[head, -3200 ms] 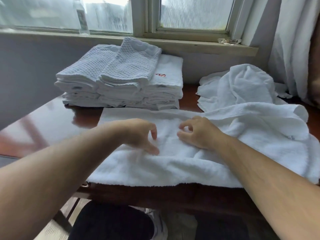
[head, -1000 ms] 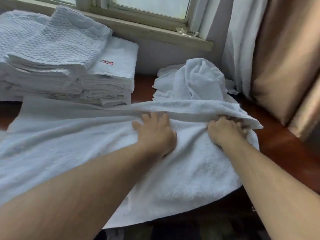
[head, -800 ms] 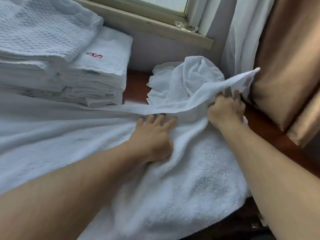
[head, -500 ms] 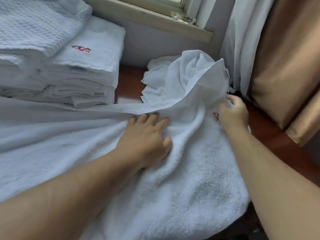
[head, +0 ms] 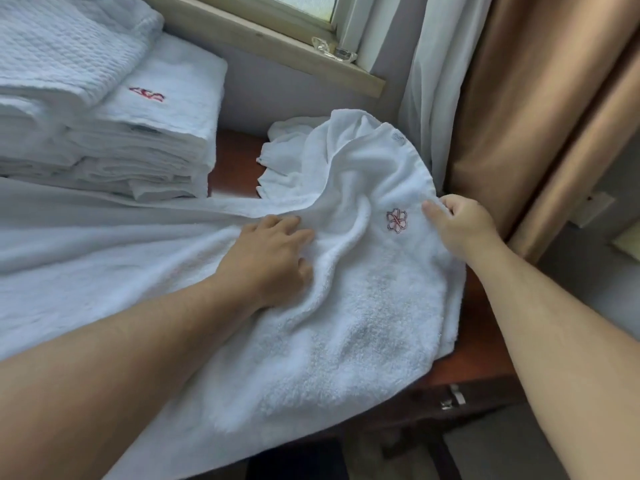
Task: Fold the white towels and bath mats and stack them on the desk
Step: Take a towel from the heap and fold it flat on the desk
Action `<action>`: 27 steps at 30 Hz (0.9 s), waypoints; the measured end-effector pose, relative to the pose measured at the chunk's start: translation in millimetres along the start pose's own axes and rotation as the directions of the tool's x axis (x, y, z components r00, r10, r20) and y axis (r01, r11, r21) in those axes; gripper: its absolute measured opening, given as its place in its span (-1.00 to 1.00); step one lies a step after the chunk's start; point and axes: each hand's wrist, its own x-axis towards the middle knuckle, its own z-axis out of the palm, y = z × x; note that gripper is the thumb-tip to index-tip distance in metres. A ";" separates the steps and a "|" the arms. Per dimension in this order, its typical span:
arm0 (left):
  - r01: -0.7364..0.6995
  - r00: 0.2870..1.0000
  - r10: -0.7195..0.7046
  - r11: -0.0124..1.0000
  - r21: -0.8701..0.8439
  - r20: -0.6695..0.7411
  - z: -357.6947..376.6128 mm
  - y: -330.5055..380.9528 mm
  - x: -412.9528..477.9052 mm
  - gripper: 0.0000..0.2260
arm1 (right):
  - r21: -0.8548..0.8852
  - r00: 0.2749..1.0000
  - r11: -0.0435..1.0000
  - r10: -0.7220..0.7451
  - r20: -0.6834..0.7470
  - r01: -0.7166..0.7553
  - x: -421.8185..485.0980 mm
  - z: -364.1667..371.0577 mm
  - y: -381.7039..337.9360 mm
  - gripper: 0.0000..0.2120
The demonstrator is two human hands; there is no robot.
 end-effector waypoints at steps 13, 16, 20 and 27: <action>-0.058 0.998 0.057 0.997 0.047 0.016 -9.1 -8.6 -18.5 -0.46 | 0.344 1.000 0.939 0.004 -0.006 -0.001 -5.2 -60.5 -75.3 -0.63; -0.058 0.998 0.057 0.998 0.036 0.021 -10.2 -10.5 -20.3 -0.46 | 0.548 0.926 0.798 0.035 0.376 -0.253 -7.6 -52.1 -65.8 -0.52; -0.051 0.999 0.050 0.999 0.019 0.020 -10.4 -11.2 -20.9 -0.41 | 0.354 0.736 0.881 -0.011 0.677 -0.313 -17.7 -32.4 -46.3 -0.58; -0.056 0.998 0.056 0.998 0.025 0.005 -8.1 -12.3 -19.5 -0.43 | 0.227 0.963 0.974 -0.056 0.263 -0.006 -29.9 -7.0 -46.4 -0.49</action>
